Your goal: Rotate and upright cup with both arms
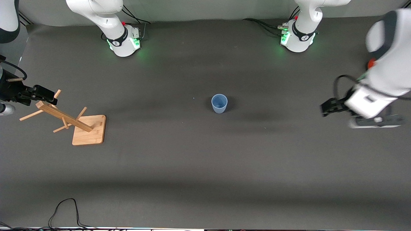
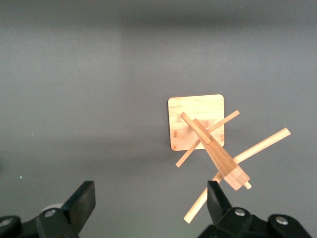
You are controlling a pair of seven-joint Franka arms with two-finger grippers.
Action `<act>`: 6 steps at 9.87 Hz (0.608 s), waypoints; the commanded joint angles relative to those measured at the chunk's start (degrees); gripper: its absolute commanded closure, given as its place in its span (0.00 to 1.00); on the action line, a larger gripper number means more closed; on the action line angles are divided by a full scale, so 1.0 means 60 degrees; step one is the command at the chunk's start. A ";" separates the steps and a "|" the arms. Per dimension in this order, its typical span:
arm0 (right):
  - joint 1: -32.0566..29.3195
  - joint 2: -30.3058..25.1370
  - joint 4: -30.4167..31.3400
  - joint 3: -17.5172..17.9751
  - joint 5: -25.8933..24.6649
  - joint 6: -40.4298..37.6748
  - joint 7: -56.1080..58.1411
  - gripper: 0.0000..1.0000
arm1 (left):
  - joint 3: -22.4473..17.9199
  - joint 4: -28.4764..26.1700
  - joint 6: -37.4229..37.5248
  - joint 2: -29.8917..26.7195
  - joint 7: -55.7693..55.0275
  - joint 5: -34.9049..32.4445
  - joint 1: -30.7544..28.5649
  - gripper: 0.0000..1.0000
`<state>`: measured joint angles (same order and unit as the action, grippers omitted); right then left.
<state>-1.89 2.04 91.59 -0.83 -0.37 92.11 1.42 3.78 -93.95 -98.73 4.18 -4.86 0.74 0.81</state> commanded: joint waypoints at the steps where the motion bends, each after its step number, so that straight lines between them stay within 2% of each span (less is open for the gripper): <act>1: 0.0008 -0.0121 0.0146 -0.0037 0.0076 0.0132 0.0158 0.00 | 0.0103 -0.0670 -0.0022 -0.0927 0.0517 0.0097 -0.0120 0.00; 3: 0.0008 -0.0121 0.0146 -0.0037 0.0076 0.0132 0.0158 0.00 | 0.0132 -0.0864 -0.0053 -0.1195 0.0488 -0.0401 -0.0062 0.00; 6: 0.0008 -0.0121 0.0146 -0.0037 0.0076 0.0132 0.0158 0.00 | 0.0191 -0.0850 -0.0171 -0.0961 0.0487 -0.0562 0.0026 0.00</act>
<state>-1.89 2.05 91.64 -0.84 -0.37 92.11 1.42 5.11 -97.90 -98.66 -1.28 -2.71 -1.45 0.30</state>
